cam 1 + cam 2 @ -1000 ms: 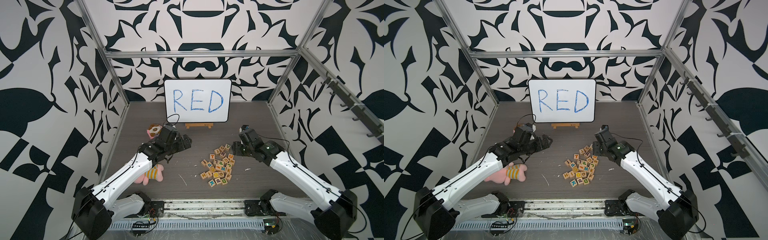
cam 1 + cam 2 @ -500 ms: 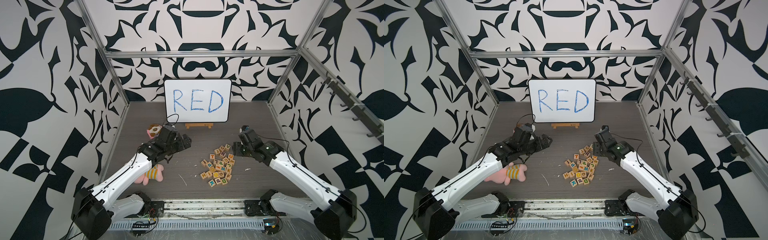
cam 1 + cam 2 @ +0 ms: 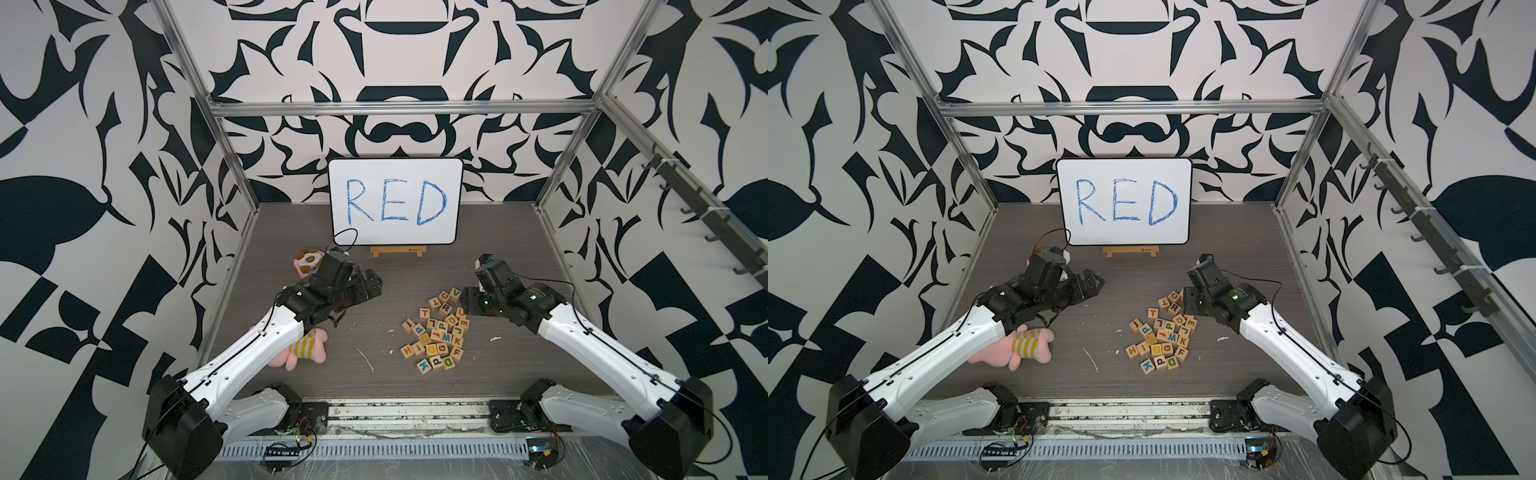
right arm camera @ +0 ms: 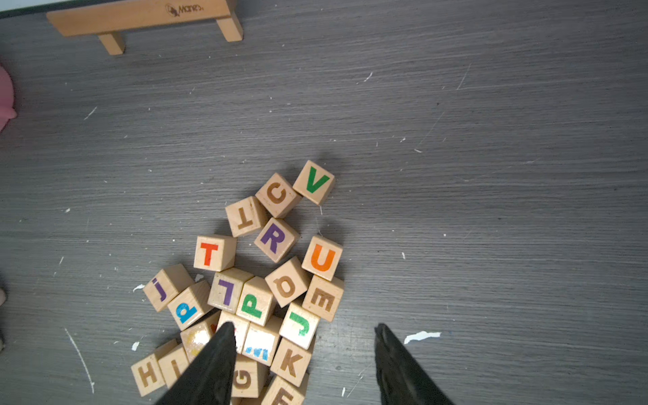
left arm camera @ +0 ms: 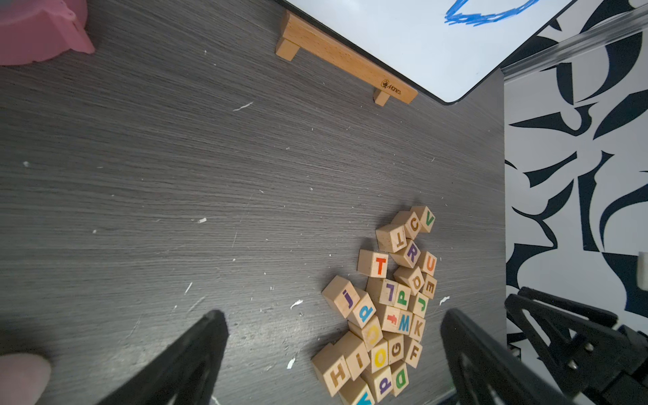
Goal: Assemble the uppercase word "red" with letter blocks
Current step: Pick up the letter block from the center of the board.
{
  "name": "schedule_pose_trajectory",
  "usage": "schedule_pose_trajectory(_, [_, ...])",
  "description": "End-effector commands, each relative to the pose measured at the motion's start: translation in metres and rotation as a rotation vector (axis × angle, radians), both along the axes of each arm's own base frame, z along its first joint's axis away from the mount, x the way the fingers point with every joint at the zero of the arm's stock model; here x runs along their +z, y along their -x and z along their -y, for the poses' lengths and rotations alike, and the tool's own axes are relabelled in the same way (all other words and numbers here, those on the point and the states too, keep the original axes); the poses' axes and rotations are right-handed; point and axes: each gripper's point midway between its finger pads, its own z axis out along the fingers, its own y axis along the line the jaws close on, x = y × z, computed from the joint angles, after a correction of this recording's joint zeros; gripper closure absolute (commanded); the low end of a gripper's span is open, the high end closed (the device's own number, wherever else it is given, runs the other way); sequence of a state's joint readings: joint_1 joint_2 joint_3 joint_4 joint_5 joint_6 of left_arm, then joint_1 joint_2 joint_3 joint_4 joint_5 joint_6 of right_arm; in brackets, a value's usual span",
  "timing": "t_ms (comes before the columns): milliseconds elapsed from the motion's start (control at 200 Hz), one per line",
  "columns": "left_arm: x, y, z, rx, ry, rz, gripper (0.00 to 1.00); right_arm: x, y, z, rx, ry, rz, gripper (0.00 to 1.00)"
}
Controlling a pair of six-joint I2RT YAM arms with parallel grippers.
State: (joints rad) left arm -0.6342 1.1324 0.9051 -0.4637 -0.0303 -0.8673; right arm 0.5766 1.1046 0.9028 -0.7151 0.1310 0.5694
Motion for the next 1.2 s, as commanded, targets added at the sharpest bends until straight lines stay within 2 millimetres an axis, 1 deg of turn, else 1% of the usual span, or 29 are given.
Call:
schedule_pose_trajectory(0, [-0.006,0.003,-0.004,0.007,-0.023,-0.022,0.00,-0.003,0.003,-0.009,0.011,-0.014,-0.014,0.38])
schedule_pose_trajectory(245, [-0.008,0.004,-0.006,0.014,-0.034,-0.028,0.00,-0.013,0.018,-0.028,0.055,-0.016,-0.053,0.41])
schedule_pose_trajectory(375, [-0.010,0.005,-0.006,0.019,-0.031,-0.040,0.00,-0.013,0.029,-0.041,0.088,-0.026,-0.057,0.43])
schedule_pose_trajectory(560, [-0.011,0.006,-0.006,0.026,-0.027,-0.046,0.00,-0.015,0.044,-0.050,0.112,-0.021,-0.070,0.44])
schedule_pose_trajectory(765, [-0.013,0.006,-0.004,0.025,-0.019,-0.059,0.00,-0.026,0.056,-0.047,0.108,0.000,-0.097,0.45])
schedule_pose_trajectory(930, [-0.014,0.006,-0.004,0.026,-0.019,-0.064,0.00,-0.033,0.061,-0.037,0.086,0.027,-0.107,0.46])
schedule_pose_trajectory(990, [-0.015,0.006,-0.004,0.027,-0.020,-0.064,0.00,-0.035,0.063,-0.034,0.084,0.033,-0.110,0.48])
schedule_pose_trajectory(1015, [-0.015,0.006,-0.004,0.026,-0.020,-0.065,0.00,-0.035,0.064,-0.033,0.080,0.033,-0.112,0.49])
schedule_pose_trajectory(1025, [-0.015,0.006,-0.004,0.026,-0.020,-0.066,0.00,-0.036,0.061,-0.029,0.065,0.052,-0.098,0.49])
schedule_pose_trajectory(1070, [-0.015,0.006,-0.004,0.027,-0.021,-0.067,0.00,-0.035,0.061,-0.024,0.051,0.069,-0.091,0.49])
schedule_pose_trajectory(1195, [-0.016,0.005,-0.004,0.029,-0.022,-0.069,0.00,-0.032,0.060,-0.017,0.032,0.091,-0.077,0.49])
